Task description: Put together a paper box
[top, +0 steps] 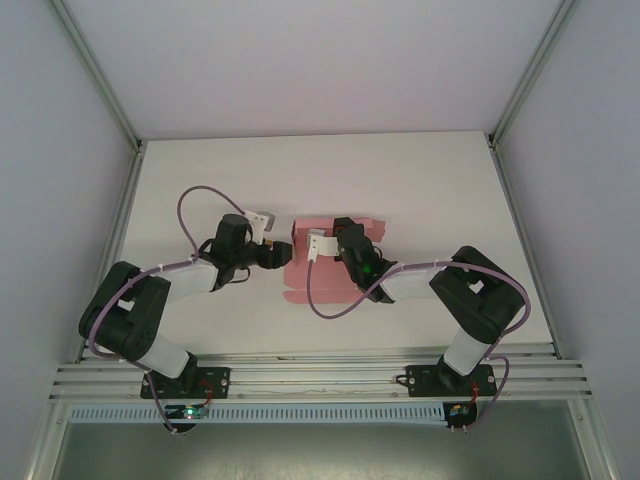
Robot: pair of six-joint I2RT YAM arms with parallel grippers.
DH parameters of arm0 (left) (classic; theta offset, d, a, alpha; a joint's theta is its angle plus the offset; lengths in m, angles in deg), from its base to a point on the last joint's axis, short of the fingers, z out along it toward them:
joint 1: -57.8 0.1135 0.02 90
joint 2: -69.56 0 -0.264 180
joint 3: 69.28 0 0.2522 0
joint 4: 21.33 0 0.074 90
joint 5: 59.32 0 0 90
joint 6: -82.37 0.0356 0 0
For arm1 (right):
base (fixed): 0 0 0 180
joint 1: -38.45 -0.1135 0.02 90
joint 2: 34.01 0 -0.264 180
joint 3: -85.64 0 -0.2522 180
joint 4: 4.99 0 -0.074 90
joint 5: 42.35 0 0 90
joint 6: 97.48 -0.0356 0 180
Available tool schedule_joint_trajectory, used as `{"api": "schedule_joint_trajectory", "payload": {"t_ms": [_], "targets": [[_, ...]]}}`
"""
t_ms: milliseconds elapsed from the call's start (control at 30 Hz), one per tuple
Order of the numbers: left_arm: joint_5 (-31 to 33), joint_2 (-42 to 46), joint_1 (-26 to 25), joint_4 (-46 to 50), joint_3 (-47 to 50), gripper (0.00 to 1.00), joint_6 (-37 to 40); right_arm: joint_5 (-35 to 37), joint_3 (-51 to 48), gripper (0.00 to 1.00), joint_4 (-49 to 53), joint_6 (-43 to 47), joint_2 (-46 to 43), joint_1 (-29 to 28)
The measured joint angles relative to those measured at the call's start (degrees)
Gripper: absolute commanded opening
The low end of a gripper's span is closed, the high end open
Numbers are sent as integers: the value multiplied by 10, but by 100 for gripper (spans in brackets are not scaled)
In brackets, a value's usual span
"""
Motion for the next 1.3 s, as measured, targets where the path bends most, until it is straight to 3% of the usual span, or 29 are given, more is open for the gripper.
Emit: {"api": "schedule_joint_trajectory", "payload": {"t_ms": [567,1300], "targets": [[1,-24,-35,-102,18,63,37,9,-28,0,-33,5,0,-14],[113,-89,-80,-253,51,47,33,29,-41,0,-29,-3,-9,-33]]}}
